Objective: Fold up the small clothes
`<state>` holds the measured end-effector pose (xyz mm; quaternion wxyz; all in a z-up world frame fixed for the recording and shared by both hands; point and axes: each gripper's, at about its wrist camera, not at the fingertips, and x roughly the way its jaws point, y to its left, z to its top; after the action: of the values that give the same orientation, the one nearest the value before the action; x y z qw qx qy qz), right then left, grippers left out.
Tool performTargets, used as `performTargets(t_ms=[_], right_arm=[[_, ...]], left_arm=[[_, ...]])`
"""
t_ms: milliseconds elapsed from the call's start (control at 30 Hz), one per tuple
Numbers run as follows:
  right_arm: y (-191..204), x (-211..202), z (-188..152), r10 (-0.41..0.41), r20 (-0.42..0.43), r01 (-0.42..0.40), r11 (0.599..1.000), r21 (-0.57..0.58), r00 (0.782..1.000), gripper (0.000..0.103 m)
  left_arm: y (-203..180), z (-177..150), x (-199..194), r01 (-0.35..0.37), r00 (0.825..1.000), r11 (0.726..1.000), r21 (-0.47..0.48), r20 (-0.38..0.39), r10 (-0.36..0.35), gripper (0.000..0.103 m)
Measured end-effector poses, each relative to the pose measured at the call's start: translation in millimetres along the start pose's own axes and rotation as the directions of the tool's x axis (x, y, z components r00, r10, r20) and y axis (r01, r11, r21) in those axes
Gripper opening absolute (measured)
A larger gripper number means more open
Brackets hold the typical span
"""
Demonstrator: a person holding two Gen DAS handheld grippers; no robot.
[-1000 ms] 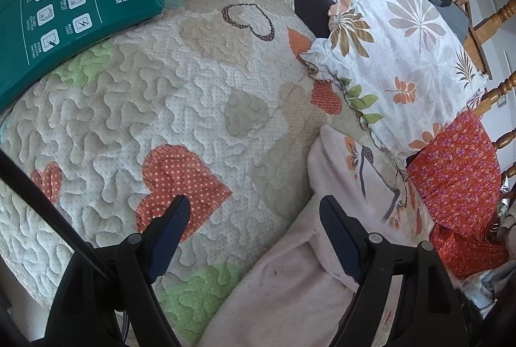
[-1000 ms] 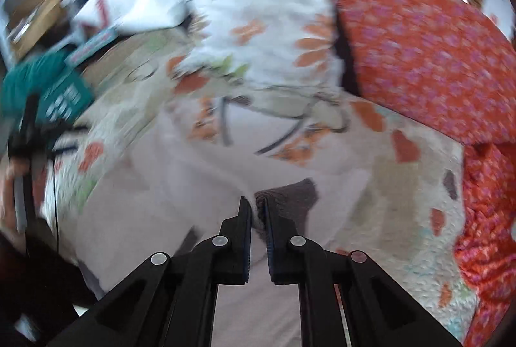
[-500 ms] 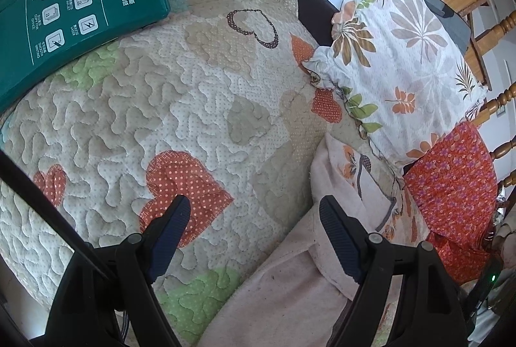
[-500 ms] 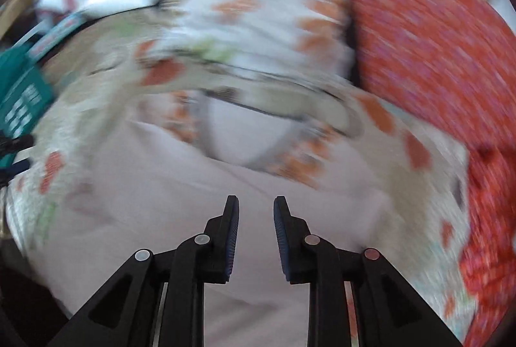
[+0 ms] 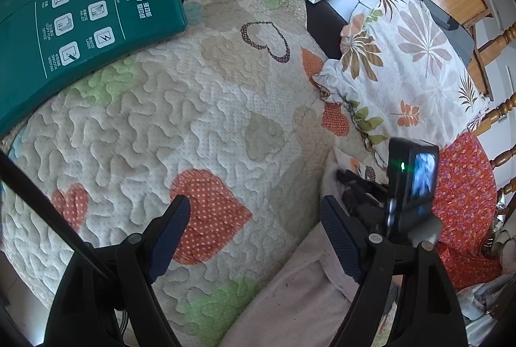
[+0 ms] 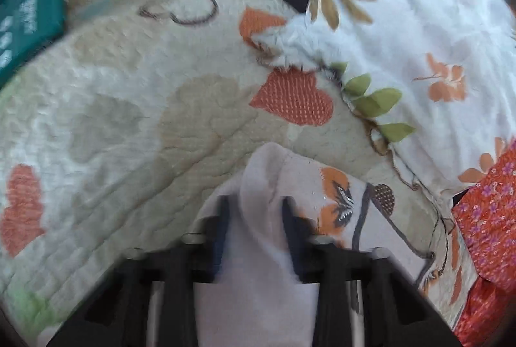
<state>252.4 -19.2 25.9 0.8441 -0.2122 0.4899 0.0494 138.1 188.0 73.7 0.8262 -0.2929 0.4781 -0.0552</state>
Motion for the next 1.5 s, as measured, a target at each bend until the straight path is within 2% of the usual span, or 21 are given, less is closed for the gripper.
performTargets(t_ms=[67,100,133,200,267,367,467,533,633,700,733,833,933,1033,1067,1100,1167,1233,1400,1500], right_arm=[[-31,0,4,0.052,0.034,-0.057,0.988,0.143,0.998,0.005],[-50,2,5,0.074,0.052,-0.084,0.969,0.234,0.996,0.002],[-76,10,4,0.084,0.052,-0.097,0.932,0.349,0.995,0.002],[-104,23,-1,0.088,0.030,-0.092,0.882,0.462,0.996,0.002],[-122,35,-8,0.076,-0.014,-0.058,0.853,0.519,0.997,0.003],[-139,23,-22,0.046,-0.004,-0.037,0.846,0.532,0.999,0.003],[-152,-5,-44,0.064,0.021,-0.065,0.850,0.523,0.998,0.003],[-163,-28,-69,0.081,0.035,-0.087,0.855,0.511,0.996,0.005],[-187,-60,-121,0.085,0.020,-0.083,0.852,0.517,0.996,0.020],[-215,-83,-173,0.045,0.007,-0.041,0.810,0.585,0.999,0.038],[-228,-94,-199,0.012,0.001,-0.010,0.784,0.621,1.000,0.039],[-260,-109,-252,-0.024,-0.042,0.046,0.740,0.671,0.999,0.039],[-275,-118,-285,-0.008,-0.051,0.042,0.705,0.708,0.999,0.039],[-273,-118,-300,0.035,-0.011,-0.016,0.681,0.732,0.999,0.040],[-269,-115,-300,0.037,-0.011,-0.018,0.688,0.725,0.999,0.046],[-263,-113,-300,0.022,-0.026,0.003,0.700,0.715,0.999,0.052],[-254,-105,-297,-0.041,-0.072,0.079,0.729,0.680,0.997,0.053],[-248,-108,-300,-0.091,-0.062,0.109,0.730,0.675,0.994,0.053],[-244,-127,-317,-0.106,0.015,0.065,0.705,0.706,0.994,0.053],[-241,-124,-322,-0.080,0.036,0.031,0.704,0.710,0.996,0.055]], left_arm=[[2,1,0,-0.001,1.000,1.000,0.001,-0.002,0.001,0.081],[1,1,1,-0.005,1.000,1.000,0.006,-0.002,0.005,0.081],[1,2,2,-0.012,1.000,1.000,0.013,-0.002,0.012,0.081],[0,2,5,-0.021,1.000,1.000,0.018,-0.008,0.021,0.081],[-2,0,7,-0.017,1.000,1.000,0.021,-0.017,0.018,0.081],[-6,-3,9,-0.022,1.000,0.999,0.040,-0.019,0.023,0.081],[-10,-7,9,-0.023,0.999,0.998,0.061,-0.021,0.024,0.081],[-12,-11,10,-0.029,0.999,0.997,0.072,-0.024,0.031,0.081],[-14,-17,13,-0.029,0.999,0.996,0.084,-0.040,0.032,0.081],[-15,-21,14,-0.034,0.998,0.995,0.093,-0.044,0.038,0.081],[-17,-24,15,-0.037,0.998,0.994,0.099,-0.046,0.041,0.081],[-20,-29,17,-0.042,0.998,0.993,0.108,-0.050,0.047,0.081],[-23,-34,21,-0.045,0.997,0.993,0.108,-0.057,0.052,0.081],[-28,-39,26,-0.052,0.996,0.991,0.119,-0.064,0.060,0.081],[-30,-41,27,-0.053,0.996,0.991,0.127,-0.067,0.062,0.081],[-31,-42,27,-0.054,0.996,0.989,0.135,-0.069,0.064,0.081],[-33,-44,28,-0.054,0.995,0.987,0.150,-0.074,0.066,0.081],[-32,-44,27,-0.047,0.995,0.987,0.151,-0.081,0.059,0.081],[-26,-36,22,-0.036,0.996,0.991,0.128,-0.073,0.045,0.081],[-24,-35,20,-0.023,0.997,0.994,0.107,-0.072,0.031,0.081]])
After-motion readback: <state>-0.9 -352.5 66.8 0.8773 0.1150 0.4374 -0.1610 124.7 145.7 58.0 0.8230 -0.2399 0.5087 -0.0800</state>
